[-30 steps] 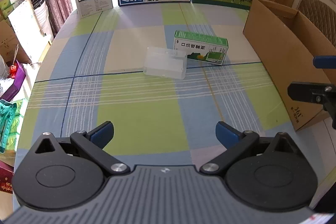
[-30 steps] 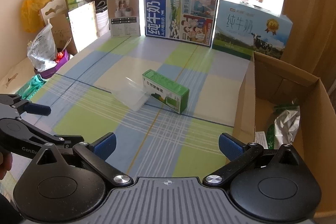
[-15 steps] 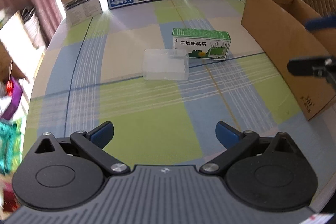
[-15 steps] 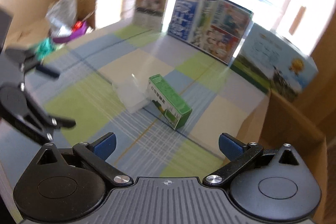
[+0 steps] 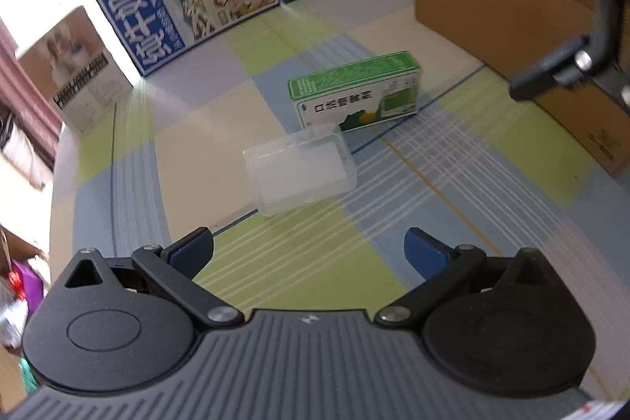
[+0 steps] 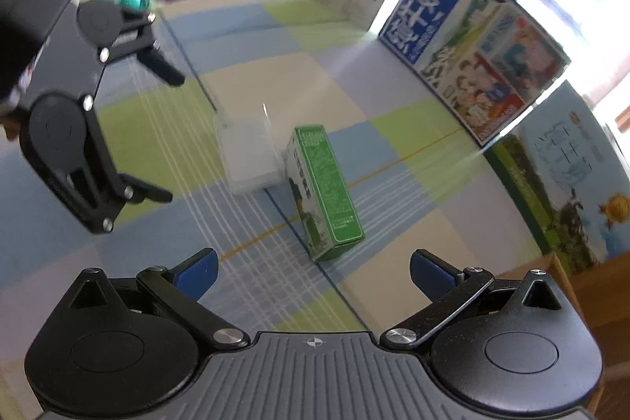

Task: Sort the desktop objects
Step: 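Grasp the clear plastic container with the left tool while the right tool grasps the green box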

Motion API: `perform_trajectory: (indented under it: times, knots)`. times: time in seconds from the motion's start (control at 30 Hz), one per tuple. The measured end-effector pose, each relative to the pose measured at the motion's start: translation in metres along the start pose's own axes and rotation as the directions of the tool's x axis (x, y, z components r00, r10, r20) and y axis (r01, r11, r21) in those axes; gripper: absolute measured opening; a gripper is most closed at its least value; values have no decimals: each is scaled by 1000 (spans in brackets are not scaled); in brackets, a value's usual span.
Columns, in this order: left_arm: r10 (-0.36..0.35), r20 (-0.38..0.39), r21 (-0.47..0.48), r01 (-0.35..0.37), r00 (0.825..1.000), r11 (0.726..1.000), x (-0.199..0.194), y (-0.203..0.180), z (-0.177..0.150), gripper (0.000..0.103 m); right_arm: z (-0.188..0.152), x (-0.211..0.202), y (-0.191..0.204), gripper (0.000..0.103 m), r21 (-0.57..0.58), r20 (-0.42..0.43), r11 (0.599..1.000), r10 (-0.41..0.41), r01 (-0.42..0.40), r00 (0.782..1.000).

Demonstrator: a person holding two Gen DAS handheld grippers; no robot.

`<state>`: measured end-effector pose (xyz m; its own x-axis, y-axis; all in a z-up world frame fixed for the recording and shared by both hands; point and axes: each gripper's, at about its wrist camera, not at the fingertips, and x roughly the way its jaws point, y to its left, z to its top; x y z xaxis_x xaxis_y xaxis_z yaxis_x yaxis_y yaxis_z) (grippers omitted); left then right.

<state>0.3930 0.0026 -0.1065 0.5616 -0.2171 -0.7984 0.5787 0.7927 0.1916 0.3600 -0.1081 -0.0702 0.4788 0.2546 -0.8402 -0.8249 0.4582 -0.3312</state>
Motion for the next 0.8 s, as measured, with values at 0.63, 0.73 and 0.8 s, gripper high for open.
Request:
perform_trajectory:
  times: [0.63,0.73,0.8]
  knots:
    - [10,5,-194,-9,1000,981,65,15,33,100,21,73,-21,80,-47,-51,996,67,-69,996]
    - [14,-6,-168,-15,1000,986,68,16,33,90,27,81,-22,76,-28,-58,997,68,-70,996]
    - [14,-15,-160,-17,1000,987,70,16,32,87,30,85,-24,71,-14,-66,998,65,-66,996]
